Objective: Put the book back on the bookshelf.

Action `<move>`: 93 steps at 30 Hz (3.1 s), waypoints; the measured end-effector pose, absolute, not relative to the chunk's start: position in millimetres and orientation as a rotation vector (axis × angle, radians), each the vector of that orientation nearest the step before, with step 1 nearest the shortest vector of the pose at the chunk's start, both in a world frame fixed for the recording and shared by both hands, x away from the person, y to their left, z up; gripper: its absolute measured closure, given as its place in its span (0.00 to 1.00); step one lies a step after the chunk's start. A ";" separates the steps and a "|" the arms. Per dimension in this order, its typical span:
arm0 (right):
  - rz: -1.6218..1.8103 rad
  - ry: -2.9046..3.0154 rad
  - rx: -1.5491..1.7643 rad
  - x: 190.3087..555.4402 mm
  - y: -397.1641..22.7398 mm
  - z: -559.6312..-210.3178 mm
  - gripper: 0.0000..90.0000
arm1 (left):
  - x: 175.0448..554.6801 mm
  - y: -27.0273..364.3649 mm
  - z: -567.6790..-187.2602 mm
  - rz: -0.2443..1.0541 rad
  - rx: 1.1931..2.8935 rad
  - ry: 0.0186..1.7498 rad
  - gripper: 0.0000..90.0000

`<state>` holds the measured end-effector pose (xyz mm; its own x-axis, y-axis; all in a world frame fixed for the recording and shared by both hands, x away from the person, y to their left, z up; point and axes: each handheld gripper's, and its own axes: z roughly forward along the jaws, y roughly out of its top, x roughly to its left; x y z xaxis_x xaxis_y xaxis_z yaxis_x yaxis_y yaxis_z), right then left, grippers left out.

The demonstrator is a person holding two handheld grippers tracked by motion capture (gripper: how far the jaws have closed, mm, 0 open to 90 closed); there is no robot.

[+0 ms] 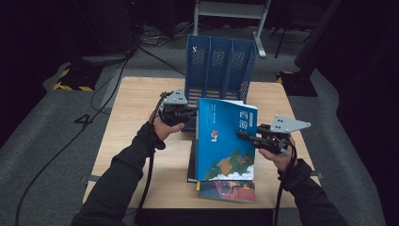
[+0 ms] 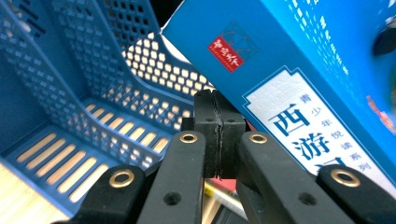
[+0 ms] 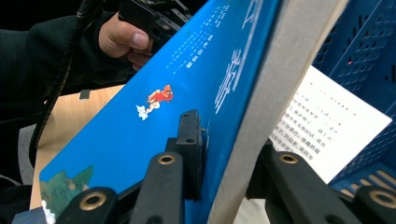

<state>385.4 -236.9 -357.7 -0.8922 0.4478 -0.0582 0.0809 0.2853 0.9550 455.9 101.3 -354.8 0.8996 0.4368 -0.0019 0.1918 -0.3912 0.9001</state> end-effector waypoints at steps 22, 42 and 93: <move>1.596 2.144 0.409 369.8 -244.7 -344.7 0.86 | 442.3 81.3 -312.0 0.389 2.012 0.344 1.00; 1.574 2.066 0.288 329.9 -250.3 -349.5 0.87 | 398.6 85.9 -305.8 0.457 1.893 0.362 0.80; 1.555 2.090 0.203 307.8 -250.5 -348.0 0.86 | 349.6 69.8 -359.7 0.208 1.891 0.311 0.42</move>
